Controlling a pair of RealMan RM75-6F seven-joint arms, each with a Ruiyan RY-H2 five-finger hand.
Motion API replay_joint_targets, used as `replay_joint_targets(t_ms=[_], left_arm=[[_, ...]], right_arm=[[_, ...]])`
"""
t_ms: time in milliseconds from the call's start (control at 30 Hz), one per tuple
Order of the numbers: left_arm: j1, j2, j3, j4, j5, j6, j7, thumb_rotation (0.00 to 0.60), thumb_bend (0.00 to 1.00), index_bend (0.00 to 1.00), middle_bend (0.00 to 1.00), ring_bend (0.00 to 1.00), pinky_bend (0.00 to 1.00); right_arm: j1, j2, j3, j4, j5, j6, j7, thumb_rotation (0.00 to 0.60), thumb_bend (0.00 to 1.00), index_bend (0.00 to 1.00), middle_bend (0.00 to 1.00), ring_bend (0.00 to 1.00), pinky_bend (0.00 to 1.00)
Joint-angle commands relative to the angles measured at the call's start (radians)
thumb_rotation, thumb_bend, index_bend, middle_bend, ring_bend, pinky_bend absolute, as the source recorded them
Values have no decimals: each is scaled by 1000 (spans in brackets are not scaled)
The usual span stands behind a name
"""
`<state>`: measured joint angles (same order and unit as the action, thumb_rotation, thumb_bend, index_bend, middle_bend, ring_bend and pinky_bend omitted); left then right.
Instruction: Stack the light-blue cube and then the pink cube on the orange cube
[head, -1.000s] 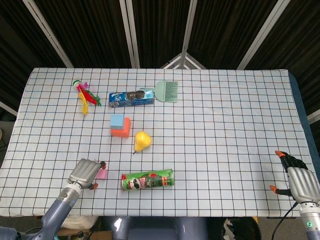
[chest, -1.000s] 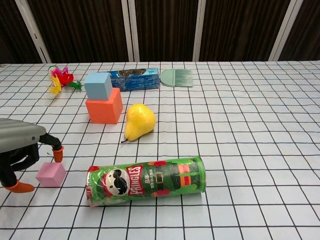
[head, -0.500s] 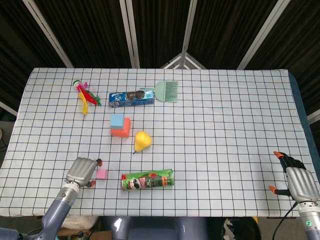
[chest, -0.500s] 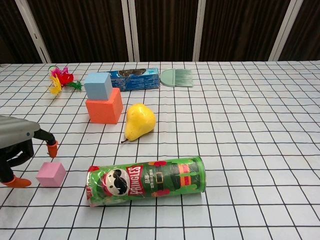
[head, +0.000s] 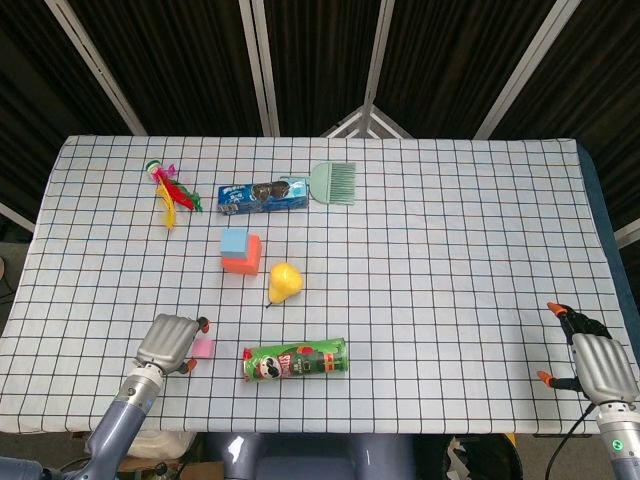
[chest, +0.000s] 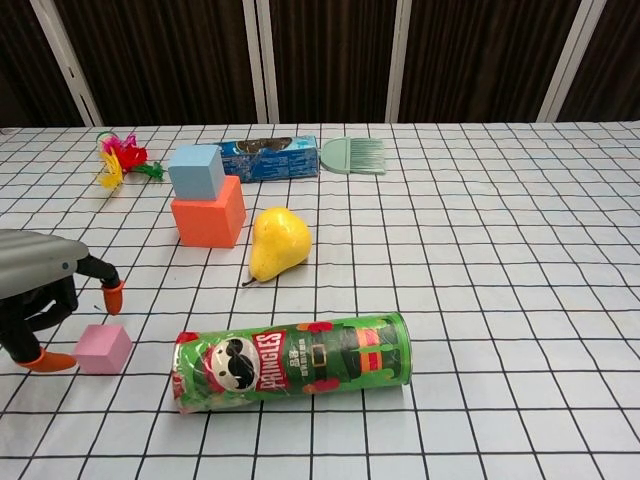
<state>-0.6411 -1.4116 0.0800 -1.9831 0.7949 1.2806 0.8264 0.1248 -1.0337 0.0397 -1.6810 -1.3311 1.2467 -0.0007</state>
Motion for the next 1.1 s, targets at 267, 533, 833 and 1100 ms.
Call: replay_joint_targets(t_ms=[267, 533, 833, 1100], left_arm=[[3, -11, -5, 14, -21, -6, 20, 600, 280, 354, 835, 778, 878], [-3, -27, -20, 32, -23, -18, 22, 600, 297, 372, 840, 783, 883], [-1, -45, -24, 46, -30, -13, 35, 600, 319, 383, 841, 784, 884], [7, -41, -26, 38, -16, -4, 29, 600, 336, 396, 848, 785, 885]], right_arm=[[9, -5, 0, 6, 1, -14, 3, 600, 173, 114, 133, 153, 163], [15, -10, 1, 12, 10, -26, 0, 600, 174, 114, 133, 153, 163], [15, -18, 1, 24, -6, -16, 11, 600, 173, 114, 133, 153, 163], [15, -17, -1, 21, -8, -14, 8, 600, 173, 114, 133, 153, 163]])
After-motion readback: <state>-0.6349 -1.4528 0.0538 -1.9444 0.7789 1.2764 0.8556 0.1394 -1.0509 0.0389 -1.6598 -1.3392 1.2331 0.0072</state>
